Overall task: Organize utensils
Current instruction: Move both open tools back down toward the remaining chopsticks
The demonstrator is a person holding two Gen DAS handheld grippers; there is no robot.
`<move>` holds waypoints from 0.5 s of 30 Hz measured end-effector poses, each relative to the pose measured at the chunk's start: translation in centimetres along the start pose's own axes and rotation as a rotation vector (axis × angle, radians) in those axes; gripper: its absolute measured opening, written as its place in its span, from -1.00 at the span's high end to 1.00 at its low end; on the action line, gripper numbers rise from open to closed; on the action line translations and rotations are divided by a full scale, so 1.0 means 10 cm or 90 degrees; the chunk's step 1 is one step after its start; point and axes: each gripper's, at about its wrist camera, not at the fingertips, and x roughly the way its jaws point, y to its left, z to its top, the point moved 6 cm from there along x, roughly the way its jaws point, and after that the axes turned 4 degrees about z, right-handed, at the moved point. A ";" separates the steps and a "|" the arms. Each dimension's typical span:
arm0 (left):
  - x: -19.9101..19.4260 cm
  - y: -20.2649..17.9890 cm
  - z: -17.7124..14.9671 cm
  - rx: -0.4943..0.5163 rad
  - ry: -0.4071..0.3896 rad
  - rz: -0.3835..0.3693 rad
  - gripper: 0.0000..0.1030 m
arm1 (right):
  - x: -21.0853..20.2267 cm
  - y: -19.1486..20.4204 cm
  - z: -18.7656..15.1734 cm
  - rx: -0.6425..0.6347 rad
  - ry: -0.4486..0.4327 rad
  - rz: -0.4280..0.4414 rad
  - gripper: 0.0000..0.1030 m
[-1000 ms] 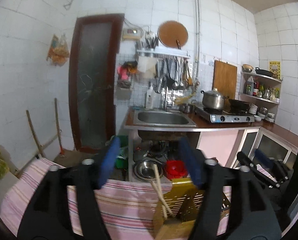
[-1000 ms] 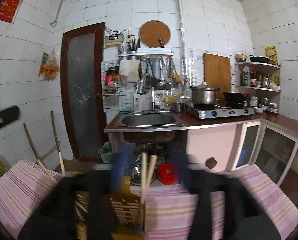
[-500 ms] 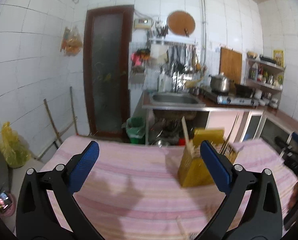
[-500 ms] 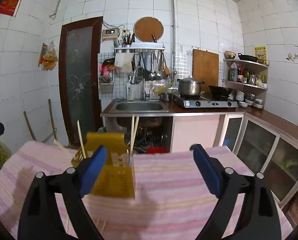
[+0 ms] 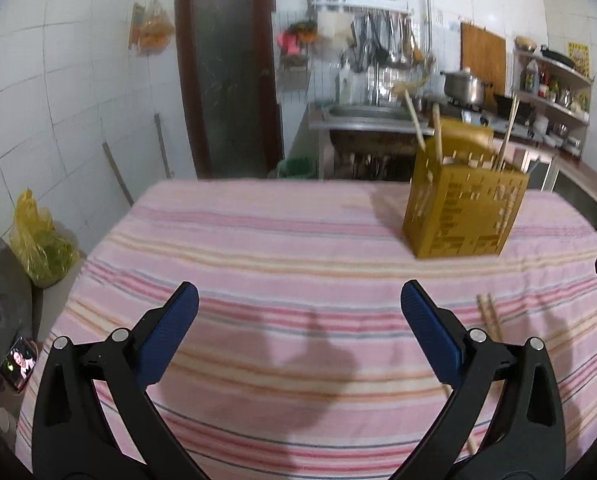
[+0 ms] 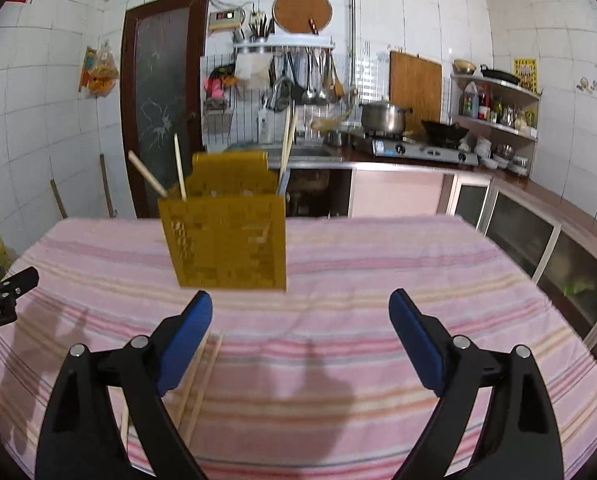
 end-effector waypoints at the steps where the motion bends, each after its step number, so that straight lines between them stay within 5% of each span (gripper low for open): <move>1: 0.05 -0.01 -0.06 0.004 0.007 0.001 -0.90 | 0.02 0.00 -0.06 0.002 0.007 -0.001 -0.71; 15: 0.40 -0.21 -0.45 0.047 0.058 0.000 -0.90 | 0.35 0.21 -0.45 -0.009 0.084 -0.017 -0.71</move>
